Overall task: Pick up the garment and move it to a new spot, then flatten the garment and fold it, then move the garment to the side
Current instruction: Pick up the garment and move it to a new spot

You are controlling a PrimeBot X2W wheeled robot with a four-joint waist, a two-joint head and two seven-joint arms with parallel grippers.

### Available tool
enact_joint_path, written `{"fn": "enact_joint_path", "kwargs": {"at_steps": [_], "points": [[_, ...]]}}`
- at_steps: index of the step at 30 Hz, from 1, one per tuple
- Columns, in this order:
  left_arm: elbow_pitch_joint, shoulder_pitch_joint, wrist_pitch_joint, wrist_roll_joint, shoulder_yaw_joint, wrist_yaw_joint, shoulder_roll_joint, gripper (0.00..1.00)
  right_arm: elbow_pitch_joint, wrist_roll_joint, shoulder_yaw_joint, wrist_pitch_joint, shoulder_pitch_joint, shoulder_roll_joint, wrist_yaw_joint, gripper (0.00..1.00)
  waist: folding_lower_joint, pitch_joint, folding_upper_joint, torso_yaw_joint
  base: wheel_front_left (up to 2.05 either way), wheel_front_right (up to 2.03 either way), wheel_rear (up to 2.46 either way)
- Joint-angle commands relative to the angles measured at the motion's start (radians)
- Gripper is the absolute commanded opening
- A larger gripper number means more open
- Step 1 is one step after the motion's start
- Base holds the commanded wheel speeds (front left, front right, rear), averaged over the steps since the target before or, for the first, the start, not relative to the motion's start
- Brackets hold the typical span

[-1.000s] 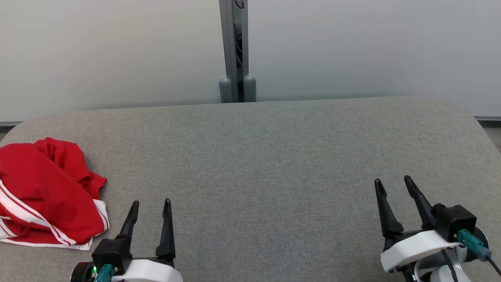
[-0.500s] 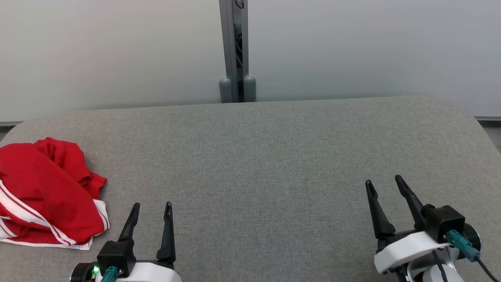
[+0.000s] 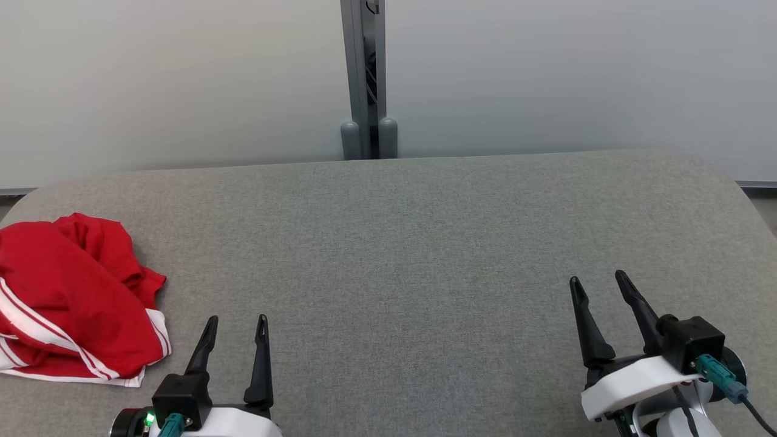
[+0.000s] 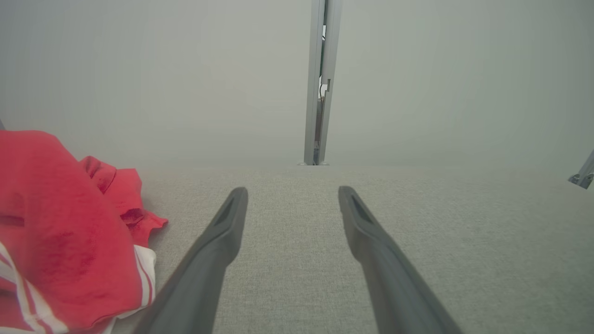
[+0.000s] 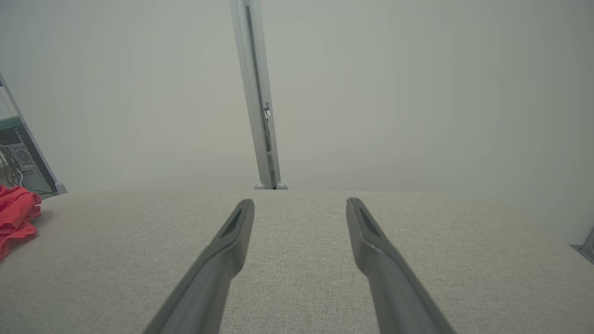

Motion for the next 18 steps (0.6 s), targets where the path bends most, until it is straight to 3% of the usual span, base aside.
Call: {"fn": "enact_joint_path", "kwargs": {"at_steps": [1, 8, 18], "points": [[0.001, -0.005, -0.004, -0.005, 0.000, 0.001, 0.004, 1.00, 0.002, 0.003, -0.005, -0.006, -0.005, -0.006, 0.002, 1.00, 0.0000, 0.000, -0.0001, 0.004, 0.00, 0.00, 0.00], [0.003, -0.008, -0.004, -0.002, 0.000, 0.000, 0.004, 1.00, -0.014, 0.026, 0.008, -0.006, 0.012, -0.006, 0.002, 1.00, 0.0000, -0.003, -0.0001, 0.065, 0.00, 0.00, 0.00], [0.006, 0.017, -0.004, 0.012, 0.028, -0.011, 0.004, 1.00, -0.027, 0.050, 0.038, -0.005, 0.033, -0.006, 0.002, 1.00, 0.0000, -0.017, -0.0001, 0.225, 0.00, 0.00, 0.00]]}}
